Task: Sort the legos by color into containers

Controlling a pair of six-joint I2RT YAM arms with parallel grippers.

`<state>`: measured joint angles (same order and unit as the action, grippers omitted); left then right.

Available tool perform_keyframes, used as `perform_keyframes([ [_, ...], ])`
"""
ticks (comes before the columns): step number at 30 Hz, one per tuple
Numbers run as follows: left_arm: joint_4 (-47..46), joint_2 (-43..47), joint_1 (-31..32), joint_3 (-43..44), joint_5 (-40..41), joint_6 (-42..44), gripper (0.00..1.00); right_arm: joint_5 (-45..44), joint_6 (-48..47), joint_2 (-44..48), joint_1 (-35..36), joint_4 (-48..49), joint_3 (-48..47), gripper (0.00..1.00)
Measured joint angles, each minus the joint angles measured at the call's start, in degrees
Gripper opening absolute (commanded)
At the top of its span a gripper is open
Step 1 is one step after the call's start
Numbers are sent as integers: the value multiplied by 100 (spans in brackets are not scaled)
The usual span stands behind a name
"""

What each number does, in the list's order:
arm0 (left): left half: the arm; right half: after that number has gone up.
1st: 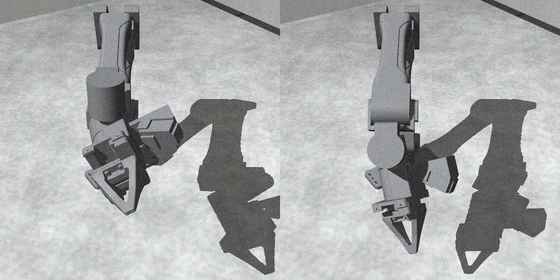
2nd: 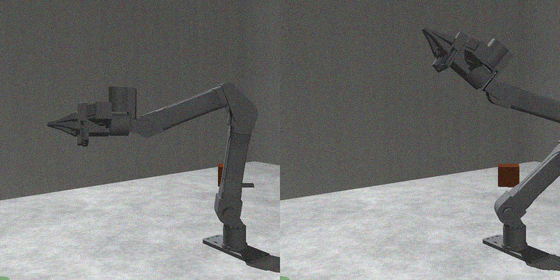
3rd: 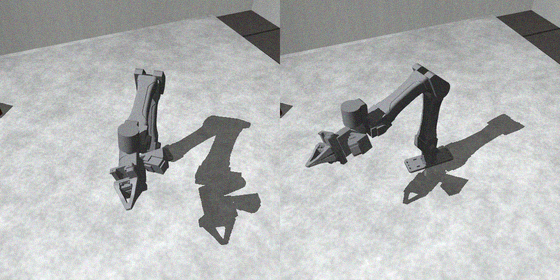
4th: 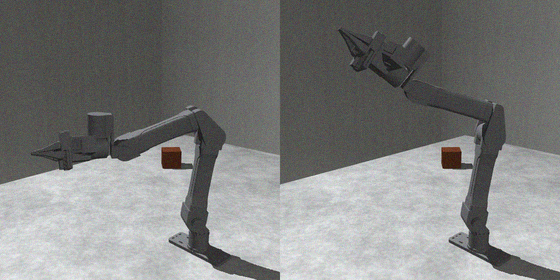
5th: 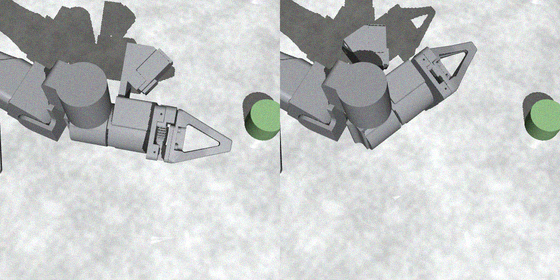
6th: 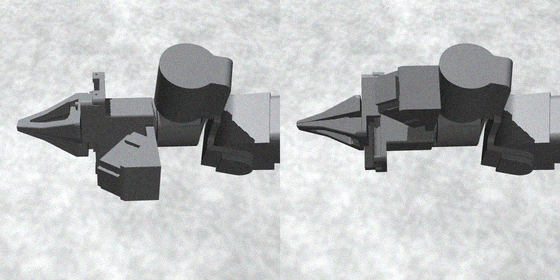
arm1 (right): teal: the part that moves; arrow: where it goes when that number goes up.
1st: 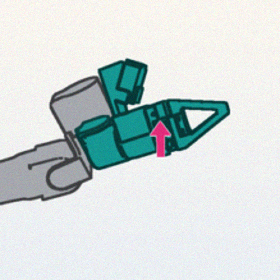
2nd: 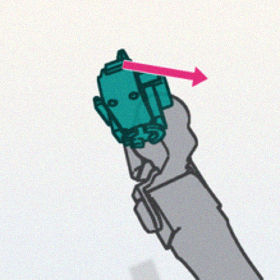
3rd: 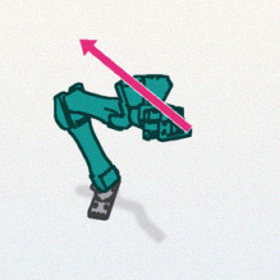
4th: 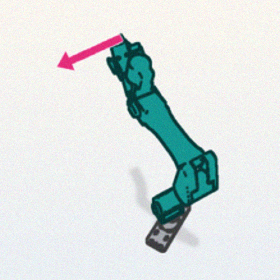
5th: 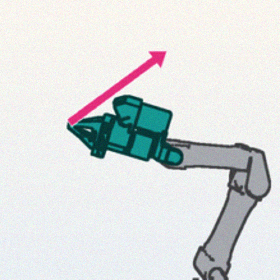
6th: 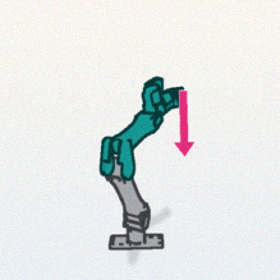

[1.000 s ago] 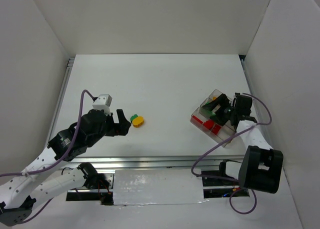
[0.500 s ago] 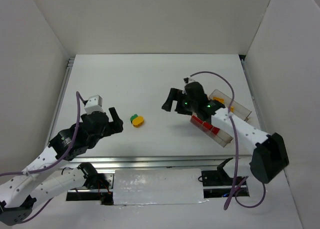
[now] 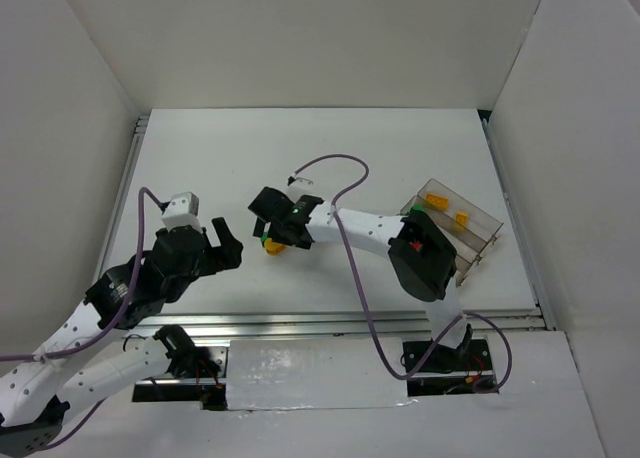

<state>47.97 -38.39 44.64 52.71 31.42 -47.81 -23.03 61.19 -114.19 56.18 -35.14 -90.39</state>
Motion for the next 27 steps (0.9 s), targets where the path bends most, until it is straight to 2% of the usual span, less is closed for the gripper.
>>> perform_keyframes([
  [5,-160,-2,0,-120,-275,184,99,-273,680,-511,146,-321,-433,100],
  [12,-332,136,0,-195,-522,315,100,-341,1075,-887,131,-291,-468,100],
  [20,-369,341,0,-330,-671,413,100,-354,1119,-905,129,-87,-494,100],
  [27,-437,337,0,-334,-737,415,100,-332,1126,-1434,22,-87,-1099,98],
])
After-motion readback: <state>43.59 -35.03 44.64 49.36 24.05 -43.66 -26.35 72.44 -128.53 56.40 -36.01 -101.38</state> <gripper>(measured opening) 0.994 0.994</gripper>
